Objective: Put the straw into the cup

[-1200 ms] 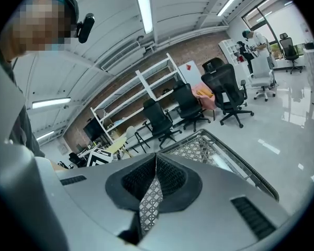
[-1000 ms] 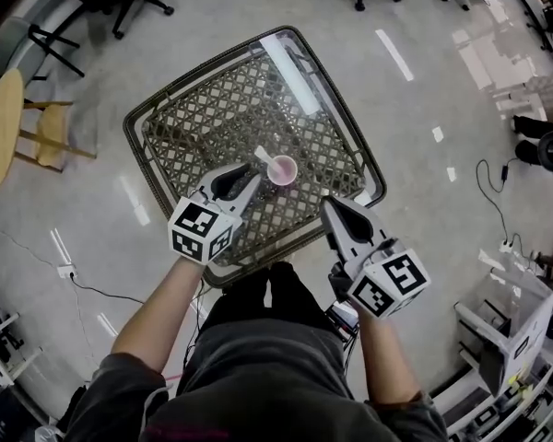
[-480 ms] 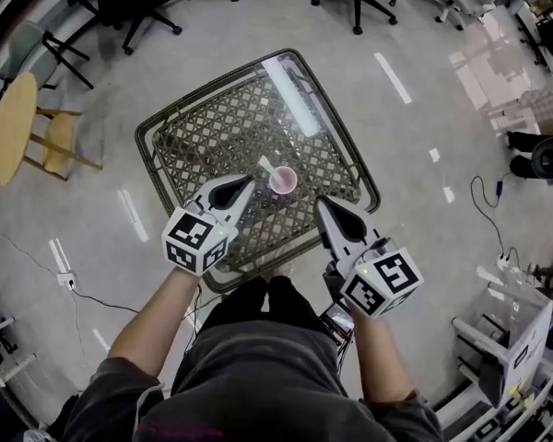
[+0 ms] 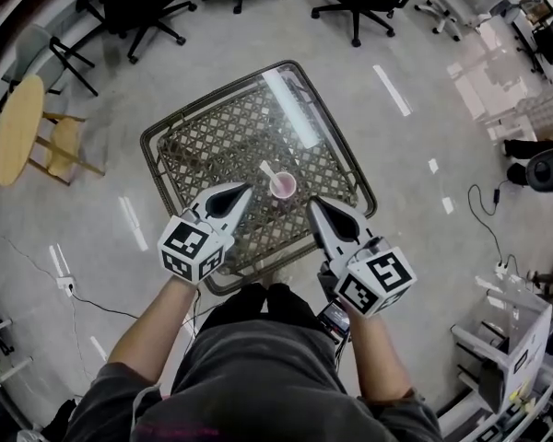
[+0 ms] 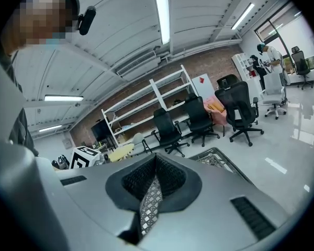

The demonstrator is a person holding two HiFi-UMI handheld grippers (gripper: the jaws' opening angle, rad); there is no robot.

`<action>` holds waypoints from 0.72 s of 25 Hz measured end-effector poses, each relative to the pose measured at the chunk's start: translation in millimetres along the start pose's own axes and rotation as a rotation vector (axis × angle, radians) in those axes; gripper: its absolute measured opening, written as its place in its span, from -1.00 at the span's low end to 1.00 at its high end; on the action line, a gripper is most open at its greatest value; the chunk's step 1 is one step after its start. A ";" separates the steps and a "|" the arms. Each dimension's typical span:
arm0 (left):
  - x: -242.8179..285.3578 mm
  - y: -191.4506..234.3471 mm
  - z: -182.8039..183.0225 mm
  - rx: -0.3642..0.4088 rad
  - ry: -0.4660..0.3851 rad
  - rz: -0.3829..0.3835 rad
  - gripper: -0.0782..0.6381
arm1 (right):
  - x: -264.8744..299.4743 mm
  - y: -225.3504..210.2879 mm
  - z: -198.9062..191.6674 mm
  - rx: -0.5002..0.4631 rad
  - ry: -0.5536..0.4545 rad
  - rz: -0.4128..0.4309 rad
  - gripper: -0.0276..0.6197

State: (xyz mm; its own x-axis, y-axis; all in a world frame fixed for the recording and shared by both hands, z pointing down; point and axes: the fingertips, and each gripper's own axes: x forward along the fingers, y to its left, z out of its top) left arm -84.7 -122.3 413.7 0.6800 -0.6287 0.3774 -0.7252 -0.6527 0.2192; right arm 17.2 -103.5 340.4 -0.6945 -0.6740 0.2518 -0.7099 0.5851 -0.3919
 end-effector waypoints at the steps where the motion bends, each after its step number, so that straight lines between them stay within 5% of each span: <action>1: -1.3 -0.9 1.6 0.001 -0.003 0.000 -0.76 | -0.1 1.0 1.1 -0.003 -0.001 0.002 -0.87; 18: 4.2 -22.1 19.0 0.027 -0.016 -0.010 -0.76 | -2.4 0.8 13.8 -0.029 -0.012 0.050 -0.87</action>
State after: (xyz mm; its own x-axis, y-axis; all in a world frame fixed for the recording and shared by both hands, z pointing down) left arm -63.8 -118.6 393.3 0.6890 -0.6285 0.3609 -0.7153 -0.6700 0.1987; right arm 19.9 -107.7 327.3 -0.7277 -0.6488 0.2224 -0.6778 0.6308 -0.3777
